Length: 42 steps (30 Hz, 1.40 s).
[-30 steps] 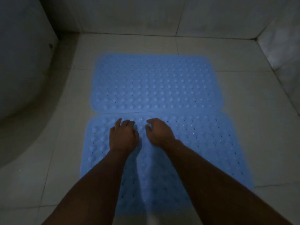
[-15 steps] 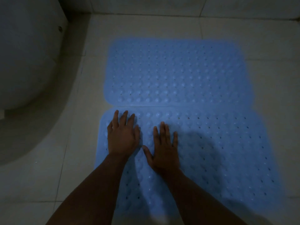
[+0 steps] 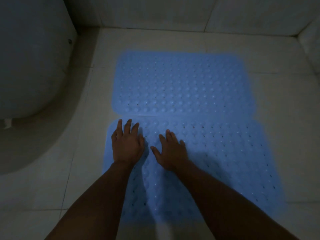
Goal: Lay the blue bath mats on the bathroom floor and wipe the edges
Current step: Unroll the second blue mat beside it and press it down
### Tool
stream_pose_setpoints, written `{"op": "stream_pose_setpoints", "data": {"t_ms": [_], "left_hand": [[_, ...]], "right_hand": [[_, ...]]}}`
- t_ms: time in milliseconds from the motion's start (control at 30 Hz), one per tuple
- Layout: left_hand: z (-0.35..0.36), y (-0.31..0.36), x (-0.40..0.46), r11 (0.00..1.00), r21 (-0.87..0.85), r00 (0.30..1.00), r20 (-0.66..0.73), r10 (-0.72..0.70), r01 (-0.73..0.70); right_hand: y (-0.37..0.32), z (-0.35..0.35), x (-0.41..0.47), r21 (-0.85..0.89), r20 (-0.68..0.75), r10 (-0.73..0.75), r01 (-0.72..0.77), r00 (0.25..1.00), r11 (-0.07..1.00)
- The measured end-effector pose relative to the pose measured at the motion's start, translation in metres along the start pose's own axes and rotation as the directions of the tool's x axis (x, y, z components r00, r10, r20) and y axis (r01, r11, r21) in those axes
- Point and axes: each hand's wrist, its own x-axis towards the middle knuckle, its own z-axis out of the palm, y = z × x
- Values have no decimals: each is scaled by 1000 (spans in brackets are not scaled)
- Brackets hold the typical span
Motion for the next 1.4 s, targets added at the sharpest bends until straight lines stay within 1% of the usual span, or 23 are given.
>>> {"op": "stream_pose_setpoints", "data": {"t_ms": [67,133,233,300,367,467,533,633,767,933,1000,1100,1167,1233,1267,1333,1400], "left_hand": [[1,11,-4,1000,2,999,26,24,-24],[4,24,-9,999,-8,996,82,45,-44],[14,40,-18,993,-7,973,201,115,-116],[27,44,-24,989,-10,963,226,146,-148],[45,45,-28,988,7,956,256,144,-151],[64,43,-35,984,64,963,225,148,-166],[65,44,-38,979,94,972,171,163,-181],[66,45,-41,975,108,975,128,179,-193],[65,45,-39,977,103,975,144,170,-186],[68,44,-36,973,138,972,177,158,-183],[68,43,-36,975,132,969,194,154,-182],[63,45,-35,979,110,956,257,141,-174],[50,46,-28,982,80,929,346,133,-171],[30,42,-14,989,8,897,422,132,-149],[16,37,-7,994,-54,906,408,110,-96],[-11,23,3,989,-147,949,315,21,27],[-29,3,6,991,-115,977,207,-41,66]], "right_hand": [[3,-31,10,84,12,26,-27,1000,996],[8,-53,22,175,4,28,-28,1000,984],[17,-68,26,291,-87,23,3,996,957],[21,-71,27,338,-152,17,36,988,940],[26,-69,30,359,-205,-7,82,979,930],[33,-63,38,385,-258,-32,133,966,913],[36,-59,42,393,-328,-38,173,944,903],[44,-46,54,375,-404,-66,232,912,897],[48,-38,68,341,-383,-94,236,919,910],[52,-29,71,329,-423,-110,266,899,906],[51,-28,66,324,-414,-116,265,903,908],[46,-38,61,307,-376,-117,243,919,920],[36,-53,60,309,-279,-93,181,956,934],[23,-65,63,304,-136,-58,98,989,948],[15,-69,64,287,-90,-56,79,994,955],[-3,-70,64,257,-54,-81,92,995,962],[-26,-62,58,248,-40,-102,108,994,963]]}}
